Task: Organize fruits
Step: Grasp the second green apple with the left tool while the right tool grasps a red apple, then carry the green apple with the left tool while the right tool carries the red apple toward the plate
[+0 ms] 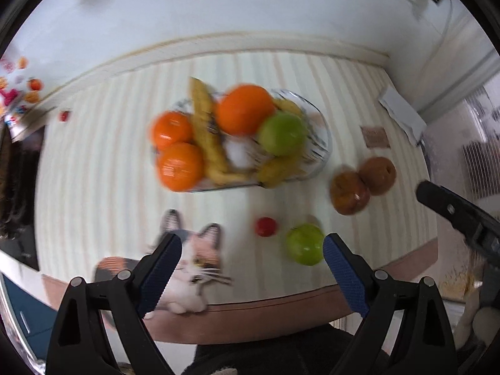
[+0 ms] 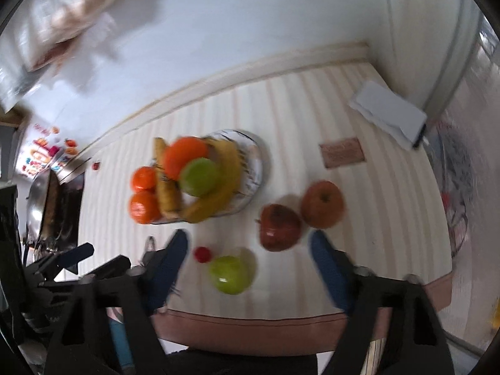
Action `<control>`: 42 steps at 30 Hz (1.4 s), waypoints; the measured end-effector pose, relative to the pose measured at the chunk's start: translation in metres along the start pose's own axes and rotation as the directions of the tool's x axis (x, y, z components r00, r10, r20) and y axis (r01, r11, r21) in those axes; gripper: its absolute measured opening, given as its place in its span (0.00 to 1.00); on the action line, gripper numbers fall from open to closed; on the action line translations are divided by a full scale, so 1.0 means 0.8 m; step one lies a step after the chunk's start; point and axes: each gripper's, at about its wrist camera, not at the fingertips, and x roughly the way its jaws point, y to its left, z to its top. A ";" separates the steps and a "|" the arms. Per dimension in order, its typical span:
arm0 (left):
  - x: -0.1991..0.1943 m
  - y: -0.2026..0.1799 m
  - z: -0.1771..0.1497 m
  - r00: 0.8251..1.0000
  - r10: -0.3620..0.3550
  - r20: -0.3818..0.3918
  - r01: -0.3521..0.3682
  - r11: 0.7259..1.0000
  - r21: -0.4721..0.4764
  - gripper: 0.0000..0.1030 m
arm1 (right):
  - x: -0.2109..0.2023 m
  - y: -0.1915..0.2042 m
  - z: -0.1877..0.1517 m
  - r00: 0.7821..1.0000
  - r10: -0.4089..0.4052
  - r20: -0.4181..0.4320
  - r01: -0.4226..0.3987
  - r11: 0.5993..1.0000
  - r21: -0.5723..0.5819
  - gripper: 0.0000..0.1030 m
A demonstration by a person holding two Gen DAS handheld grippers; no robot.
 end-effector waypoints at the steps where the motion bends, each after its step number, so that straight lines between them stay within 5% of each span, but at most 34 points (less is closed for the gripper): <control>1: 0.008 -0.007 0.000 1.000 -0.005 -0.013 0.005 1.000 0.004 0.90 | 0.006 -0.011 0.001 1.000 0.003 -0.004 -0.003 1.000 0.013 0.70; 10: 0.134 -0.076 -0.004 0.975 -0.043 -0.217 0.057 0.997 0.057 0.90 | 0.071 -0.092 0.017 0.998 0.005 -0.062 0.004 0.990 0.141 0.71; 13: 0.163 -0.083 -0.007 0.962 -0.057 -0.267 0.069 0.997 0.036 0.71 | 0.102 -0.108 0.030 0.997 -0.008 -0.083 0.021 0.986 0.165 0.71; 14: 0.169 -0.084 -0.008 0.961 -0.055 -0.272 0.065 0.997 0.028 0.60 | 0.108 -0.111 0.033 0.996 -0.003 -0.089 0.018 0.985 0.173 0.71; 16: 0.172 -0.084 -0.009 0.967 -0.043 -0.251 0.050 0.999 0.021 0.53 | 0.129 -0.116 0.041 0.993 0.004 -0.114 0.016 0.984 0.177 0.71; 29: 0.151 -0.029 -0.031 0.973 0.017 -0.229 -0.023 0.999 -0.027 0.53 | 0.174 -0.109 0.044 0.990 -0.029 -0.141 0.042 0.995 0.086 0.64; 42: 0.146 0.024 -0.035 0.970 -0.029 -0.243 0.017 0.999 -0.050 0.53 | 0.148 -0.096 -0.058 0.973 -0.056 -0.225 0.072 0.995 0.063 0.64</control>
